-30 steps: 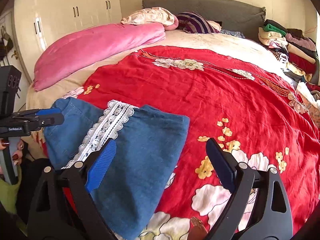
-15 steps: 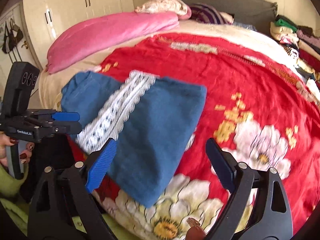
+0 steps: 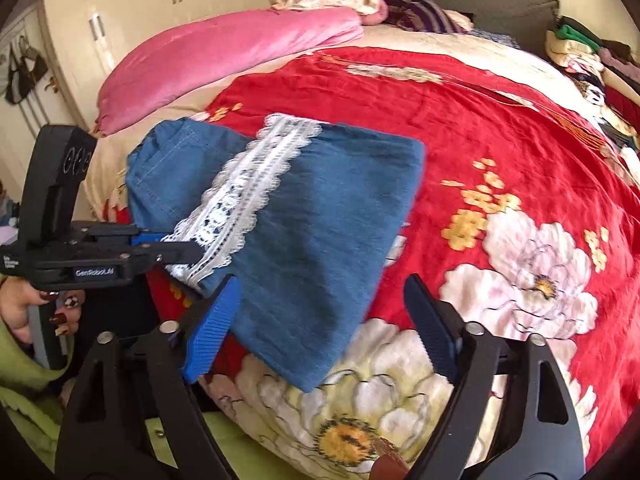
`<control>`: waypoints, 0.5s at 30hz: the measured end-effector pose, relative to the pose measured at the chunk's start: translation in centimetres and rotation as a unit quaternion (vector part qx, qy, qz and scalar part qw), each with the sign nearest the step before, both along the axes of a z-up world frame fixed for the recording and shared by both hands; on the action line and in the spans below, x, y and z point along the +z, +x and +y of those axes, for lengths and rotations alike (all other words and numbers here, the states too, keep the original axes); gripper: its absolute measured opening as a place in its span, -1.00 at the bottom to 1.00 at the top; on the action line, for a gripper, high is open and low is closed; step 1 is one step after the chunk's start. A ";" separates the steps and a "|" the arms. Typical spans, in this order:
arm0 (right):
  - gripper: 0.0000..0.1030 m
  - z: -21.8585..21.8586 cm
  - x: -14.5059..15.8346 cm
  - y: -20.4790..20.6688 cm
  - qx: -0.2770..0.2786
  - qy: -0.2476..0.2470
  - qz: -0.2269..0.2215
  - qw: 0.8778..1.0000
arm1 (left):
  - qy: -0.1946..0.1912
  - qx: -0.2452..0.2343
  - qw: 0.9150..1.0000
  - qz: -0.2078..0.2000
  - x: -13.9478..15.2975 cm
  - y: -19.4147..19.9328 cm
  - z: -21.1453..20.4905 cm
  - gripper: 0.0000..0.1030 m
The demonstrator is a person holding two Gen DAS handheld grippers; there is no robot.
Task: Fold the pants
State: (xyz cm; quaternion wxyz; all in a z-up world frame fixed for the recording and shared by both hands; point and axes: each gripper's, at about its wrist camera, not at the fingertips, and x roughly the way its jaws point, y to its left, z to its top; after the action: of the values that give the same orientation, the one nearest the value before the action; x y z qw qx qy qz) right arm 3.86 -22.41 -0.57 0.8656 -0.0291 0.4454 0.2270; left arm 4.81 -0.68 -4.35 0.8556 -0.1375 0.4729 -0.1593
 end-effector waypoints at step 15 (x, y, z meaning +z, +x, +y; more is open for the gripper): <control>-0.29 2.9 -4.0 0.4 0.036 -0.045 0.058 0.997 | 0.031 -0.003 0.999 0.009 -0.3 -0.4 0.4 -0.42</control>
State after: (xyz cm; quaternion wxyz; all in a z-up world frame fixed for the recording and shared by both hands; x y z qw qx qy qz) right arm 4.21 -19.47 -4.59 0.8271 -0.0709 0.5036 0.2393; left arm 4.41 -0.25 -4.66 0.8546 -0.1115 0.4857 -0.1458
